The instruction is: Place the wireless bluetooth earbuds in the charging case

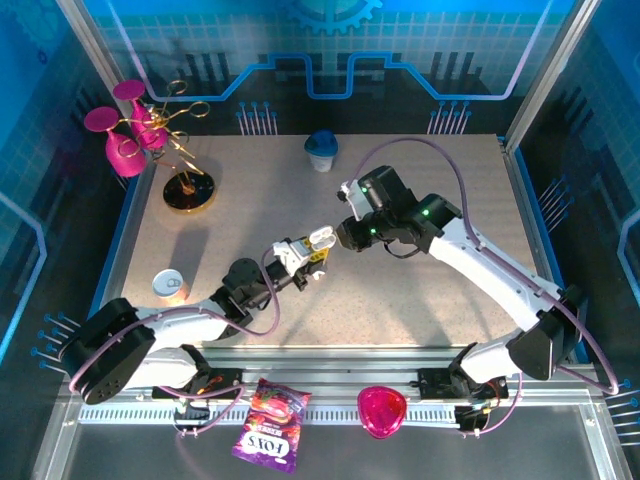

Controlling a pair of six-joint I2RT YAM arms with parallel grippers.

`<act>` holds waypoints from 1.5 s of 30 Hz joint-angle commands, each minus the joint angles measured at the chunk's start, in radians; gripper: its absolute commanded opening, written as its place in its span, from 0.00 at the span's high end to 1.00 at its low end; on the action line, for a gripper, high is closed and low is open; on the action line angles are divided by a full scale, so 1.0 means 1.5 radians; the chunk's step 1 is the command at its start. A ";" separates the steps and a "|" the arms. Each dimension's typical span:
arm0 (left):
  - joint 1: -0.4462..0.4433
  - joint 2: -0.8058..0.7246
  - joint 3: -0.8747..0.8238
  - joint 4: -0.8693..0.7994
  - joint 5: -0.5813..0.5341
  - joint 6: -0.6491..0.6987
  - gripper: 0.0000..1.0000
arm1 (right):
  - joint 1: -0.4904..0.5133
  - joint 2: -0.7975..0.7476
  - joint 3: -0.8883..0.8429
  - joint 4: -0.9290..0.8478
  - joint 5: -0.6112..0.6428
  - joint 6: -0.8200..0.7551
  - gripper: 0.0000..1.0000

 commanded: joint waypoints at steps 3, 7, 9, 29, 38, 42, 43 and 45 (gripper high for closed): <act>-0.005 0.014 0.030 0.036 0.017 -0.047 0.85 | 0.019 -0.019 0.014 0.046 -0.049 0.014 0.76; -0.007 0.016 0.039 0.032 0.020 -0.060 0.85 | 0.019 -0.023 0.011 0.051 -0.053 0.016 0.76; -0.007 0.017 0.039 0.033 0.020 -0.062 0.85 | 0.019 -0.025 0.007 0.052 -0.050 0.016 0.76; -0.008 -0.019 0.055 0.026 -0.007 -0.145 0.85 | 0.019 -0.045 -0.045 0.100 -0.026 -0.013 0.76; -0.008 -0.018 0.069 0.027 -0.012 -0.176 0.85 | 0.020 -0.061 -0.063 0.117 -0.023 -0.029 0.75; -0.009 -0.015 0.072 0.026 -0.002 -0.169 0.85 | 0.028 -0.060 -0.055 0.117 -0.027 -0.025 0.64; -0.009 -0.014 0.072 0.026 -0.002 -0.168 0.85 | 0.030 -0.063 -0.052 0.117 -0.025 -0.024 0.60; -0.008 -0.011 0.072 0.026 -0.003 -0.165 0.85 | 0.031 -0.071 -0.049 0.118 -0.022 -0.019 0.56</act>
